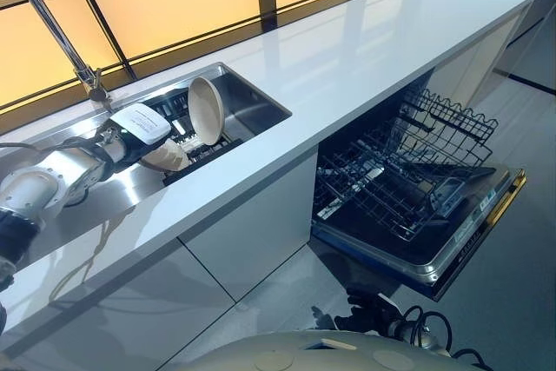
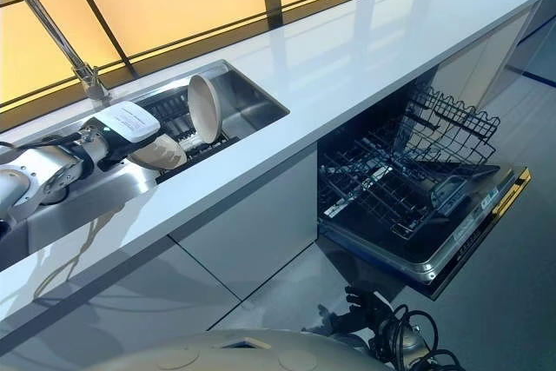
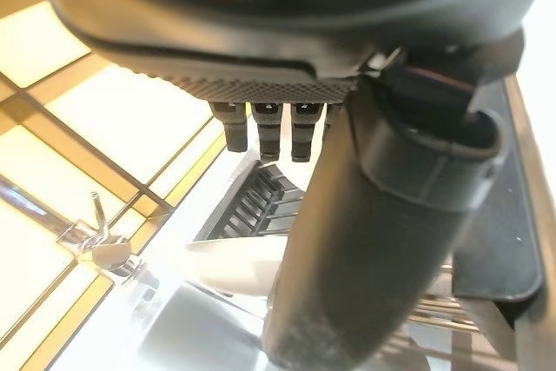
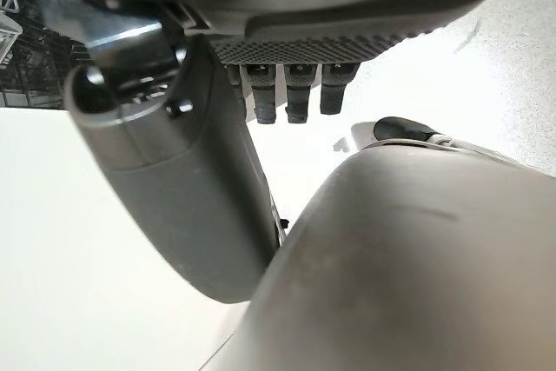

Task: Pick up plates and place into dishwasher.

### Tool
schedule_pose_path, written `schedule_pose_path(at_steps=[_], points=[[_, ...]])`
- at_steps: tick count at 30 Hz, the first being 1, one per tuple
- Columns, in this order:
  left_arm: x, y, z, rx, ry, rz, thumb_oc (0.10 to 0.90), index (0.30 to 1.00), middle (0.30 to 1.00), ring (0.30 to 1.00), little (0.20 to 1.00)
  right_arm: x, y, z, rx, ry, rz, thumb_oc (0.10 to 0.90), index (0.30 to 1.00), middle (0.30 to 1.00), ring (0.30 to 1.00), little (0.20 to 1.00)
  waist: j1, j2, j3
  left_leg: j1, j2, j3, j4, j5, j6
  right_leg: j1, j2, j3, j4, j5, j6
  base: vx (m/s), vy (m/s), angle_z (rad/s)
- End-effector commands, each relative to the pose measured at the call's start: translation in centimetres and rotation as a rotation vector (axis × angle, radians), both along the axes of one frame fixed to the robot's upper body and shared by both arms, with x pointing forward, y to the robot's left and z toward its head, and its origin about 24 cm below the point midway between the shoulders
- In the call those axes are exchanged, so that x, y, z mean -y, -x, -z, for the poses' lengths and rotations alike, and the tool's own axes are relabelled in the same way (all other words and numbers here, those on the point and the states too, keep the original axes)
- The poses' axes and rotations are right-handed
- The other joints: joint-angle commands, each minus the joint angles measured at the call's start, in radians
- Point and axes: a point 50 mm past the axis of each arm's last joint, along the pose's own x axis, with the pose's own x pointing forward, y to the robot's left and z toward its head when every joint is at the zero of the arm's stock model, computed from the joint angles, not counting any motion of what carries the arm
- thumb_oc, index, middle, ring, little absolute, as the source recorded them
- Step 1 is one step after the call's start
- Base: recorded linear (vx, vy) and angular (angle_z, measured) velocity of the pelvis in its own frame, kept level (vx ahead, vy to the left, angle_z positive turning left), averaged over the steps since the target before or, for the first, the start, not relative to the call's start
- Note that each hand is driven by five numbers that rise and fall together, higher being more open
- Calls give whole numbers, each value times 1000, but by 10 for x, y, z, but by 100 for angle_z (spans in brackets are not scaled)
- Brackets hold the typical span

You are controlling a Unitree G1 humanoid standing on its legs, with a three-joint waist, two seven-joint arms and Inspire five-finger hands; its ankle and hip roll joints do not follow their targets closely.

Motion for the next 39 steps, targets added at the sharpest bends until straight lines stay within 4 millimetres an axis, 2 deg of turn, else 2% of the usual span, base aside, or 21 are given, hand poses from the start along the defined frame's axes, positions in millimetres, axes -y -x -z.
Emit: schedule_pose_path(at_steps=[1, 7, 8, 11, 12, 18, 23, 25, 29, 34, 39], points=[[-15, -29, -75, 297, -101, -122, 800, 900, 900, 900, 900, 18, -13, -7, 31, 47, -22, 800, 900, 900, 900, 900, -23, 19, 20, 0, -109, 94, 17, -139, 87, -15, 32, 38, 62, -98, 51, 27, -3, -7], [-28, -35, -59, 350, -182, -198, 800, 900, 900, 900, 900, 18, -12, -7, 21, 42, -30, 800, 900, 900, 900, 900, -40, 16, 23, 1, -110, 101, 17, -141, 91, -18, 37, 53, 67, -97, 51, 26, -2, -10], [-33, -36, -51, 347, -212, -231, 449, 599, 599, 599, 549, 17, -13, -7, 20, 42, -30, 800, 900, 900, 900, 900, -43, 15, 24, 2, -111, 102, 16, -141, 91, -19, 38, 57, 67, -97, 51, 23, 2, -9], [-39, -36, -38, 349, -260, -262, 149, 342, 342, 342, 249, 17, -14, -7, 22, 40, -32, 800, 900, 900, 900, 900, -48, 14, 25, 1, -112, 102, 16, -141, 92, -21, 40, 63, 68, -96, 50, 15, 1, -10], [-41, -36, -31, 340, -287, -274, 100, 300, 300, 300, 200, 16, -15, -7, 23, 41, -35, 800, 900, 900, 900, 900, -51, 14, 26, 1, -112, 101, 16, -141, 93, -23, 41, 67, 69, -96, 50, 12, -2, -10], [-54, -32, -1, 344, -366, -366, 100, 300, 300, 300, 200, 16, -21, -8, 23, 37, -53, 800, 900, 900, 900, 900, -62, 9, 27, 2, -114, 100, 16, -141, 94, -24, 47, 83, 67, -96, 47, 11, -3, -5], [-65, -29, 1, 393, -329, -424, 100, 300, 300, 300, 200, 17, -24, -9, 26, 39, -68, 800, 900, 900, 900, 900, -63, 7, 26, 0, -112, 103, 19, -139, 91, -21, 49, 84, 65, -95, 45, 2, 3, -13], [-64, -32, -9, 433, -276, -424, 100, 300, 300, 300, 200, 18, -25, -10, 30, 41, -70, 800, 900, 900, 900, 900, -60, 6, 25, -1, -111, 102, 20, -138, 89, -19, 49, 81, 64, -96, 43, -11, -1, -4], [-65, -38, -43, 534, -185, -414, 100, 300, 300, 300, 200, 18, -28, -11, 40, 41, -74, 800, 900, 900, 900, 900, -53, 7, 21, -3, -109, 99, 20, -135, 86, -16, 48, 74, 63, -97, 42, 0, 0, 0], [-66, -39, -105, 689, 3, -404, 100, 300, 300, 300, 200, 16, -35, -15, 94, 8, -62, 800, 900, 900, 900, 900, -40, 8, 12, -7, -108, 90, 18, -130, 84, -11, 47, 64, 57, -96, 42, -25, -5, 3], [-60, -32, -151, 819, 190, -346, 100, 300, 300, 300, 200, 1, -58, -28, 238, -75, -57, 800, 900, 900, 900, 900, -22, 3, 7, -12, -108, 76, 18, -127, 82, -8, 45, 53, 51, -96, 40, -37, -10, 7]])
